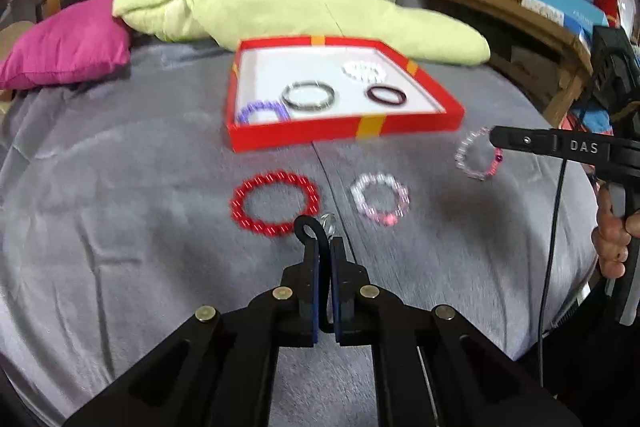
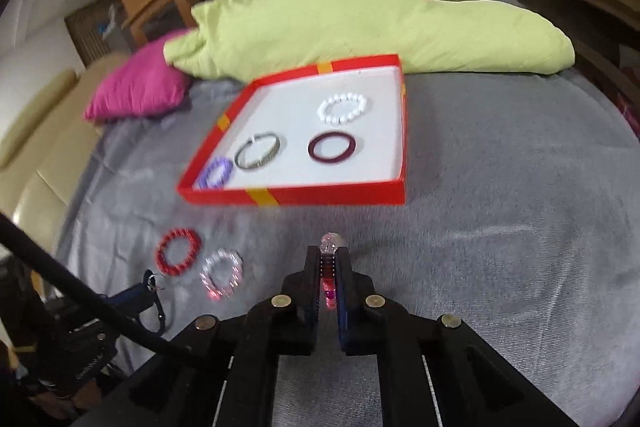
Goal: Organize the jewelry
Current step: 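Grasp the black hair tie with the left tool while the right tool grasps a pink-white beaded bracelet, then carry the hair tie and pink-white bracelet over the red tray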
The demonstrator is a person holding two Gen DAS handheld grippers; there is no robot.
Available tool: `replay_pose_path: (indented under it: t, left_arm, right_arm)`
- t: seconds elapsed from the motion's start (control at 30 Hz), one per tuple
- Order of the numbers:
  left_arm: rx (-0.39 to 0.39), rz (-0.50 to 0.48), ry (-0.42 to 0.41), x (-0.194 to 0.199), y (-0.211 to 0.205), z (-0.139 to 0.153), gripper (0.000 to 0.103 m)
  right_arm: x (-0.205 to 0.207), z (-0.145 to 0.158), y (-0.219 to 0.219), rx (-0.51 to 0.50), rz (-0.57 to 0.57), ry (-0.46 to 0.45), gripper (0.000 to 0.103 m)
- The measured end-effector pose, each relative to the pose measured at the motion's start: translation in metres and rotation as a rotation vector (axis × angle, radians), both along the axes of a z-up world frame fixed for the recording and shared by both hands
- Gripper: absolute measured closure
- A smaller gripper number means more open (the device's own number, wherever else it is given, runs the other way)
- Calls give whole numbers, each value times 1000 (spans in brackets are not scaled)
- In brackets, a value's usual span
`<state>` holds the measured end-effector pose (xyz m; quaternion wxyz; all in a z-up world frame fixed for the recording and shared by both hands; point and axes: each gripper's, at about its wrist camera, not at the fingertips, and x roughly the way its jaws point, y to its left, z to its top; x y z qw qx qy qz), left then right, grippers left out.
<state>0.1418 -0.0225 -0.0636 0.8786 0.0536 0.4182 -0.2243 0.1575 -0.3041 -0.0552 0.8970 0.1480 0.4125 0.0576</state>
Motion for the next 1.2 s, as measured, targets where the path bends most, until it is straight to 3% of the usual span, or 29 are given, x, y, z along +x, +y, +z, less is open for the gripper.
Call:
replay_pose_path:
  t: [0.23,0.47,0.87,1.2]
  left_arm:
    - [18,28,-46,10,-5,12,97]
    - [118,78,-82,17,-15,20,97]
    - [228,183,-144,36,-8,36,97]
    - [265,224,-219,63,-13,57,97]
  right_arm:
    - [0,11,-5,72,-16,-37,96]
    - [0,16,-3,107,-11,-56,96]
    - [18,30,10,110,10,-94,96]
    - [44,38,21,85,29,-129,96]
